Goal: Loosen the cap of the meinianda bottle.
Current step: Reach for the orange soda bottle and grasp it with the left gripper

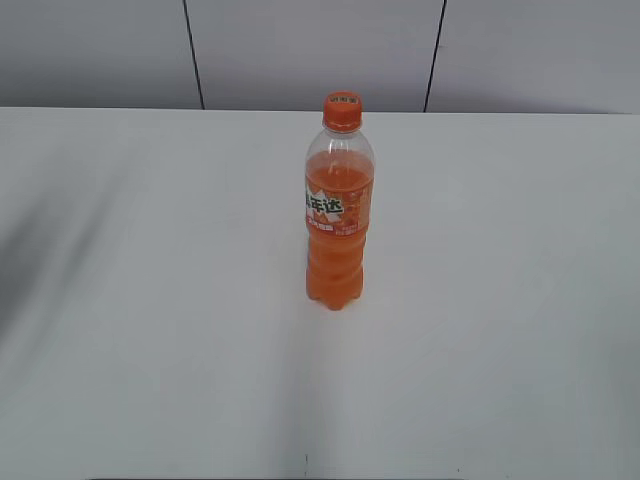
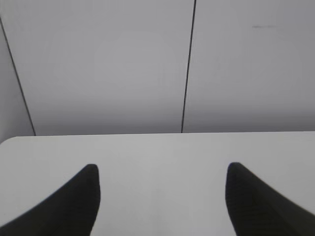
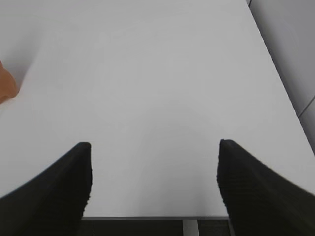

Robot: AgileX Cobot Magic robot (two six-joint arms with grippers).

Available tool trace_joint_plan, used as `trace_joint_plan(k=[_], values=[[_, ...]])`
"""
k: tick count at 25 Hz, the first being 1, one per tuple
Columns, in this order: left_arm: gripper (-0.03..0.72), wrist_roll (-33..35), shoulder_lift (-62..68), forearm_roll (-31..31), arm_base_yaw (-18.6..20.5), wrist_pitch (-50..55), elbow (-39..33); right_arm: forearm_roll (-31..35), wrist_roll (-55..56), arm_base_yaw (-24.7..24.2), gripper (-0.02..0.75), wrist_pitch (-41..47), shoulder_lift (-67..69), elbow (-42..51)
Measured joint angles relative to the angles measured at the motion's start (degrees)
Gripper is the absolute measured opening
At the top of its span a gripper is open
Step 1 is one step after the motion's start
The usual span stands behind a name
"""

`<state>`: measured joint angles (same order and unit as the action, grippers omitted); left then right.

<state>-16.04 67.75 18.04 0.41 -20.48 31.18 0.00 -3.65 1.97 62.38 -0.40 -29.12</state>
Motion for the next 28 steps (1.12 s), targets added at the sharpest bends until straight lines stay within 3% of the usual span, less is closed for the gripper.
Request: trace_joint_plan(k=[7,10,14,19,24,28], values=[[0.489,-22.09,12.41,29.24,1.74,-21.69,0.2,0.48,0.0,0.0,0.592,0.0,0.0,0.0],[0.489,-26.45,18.8,37.63,2.7,-27.59,1.92,0.48,0.0,0.0,0.592,0.0,0.0,0.0],[0.489,-27.41,25.22,48.11,2.84,-32.6,5.35,0.53,0.01,0.0,0.592,0.0,0.0,0.0],[0.49,-25.6,30.28,53.13,2.34,-36.56,9.05,0.53,0.06,0.0,0.592,0.0,0.0,0.0],[0.576,-23.0,33.59,55.75,1.55,-39.51,10.1,0.58,0.06,0.0,0.592,0.0,0.0,0.0],[0.594,-22.63,35.75,55.96,-0.37,-39.7,10.21,0.58,0.06,0.0,0.592,0.0,0.0,0.0]])
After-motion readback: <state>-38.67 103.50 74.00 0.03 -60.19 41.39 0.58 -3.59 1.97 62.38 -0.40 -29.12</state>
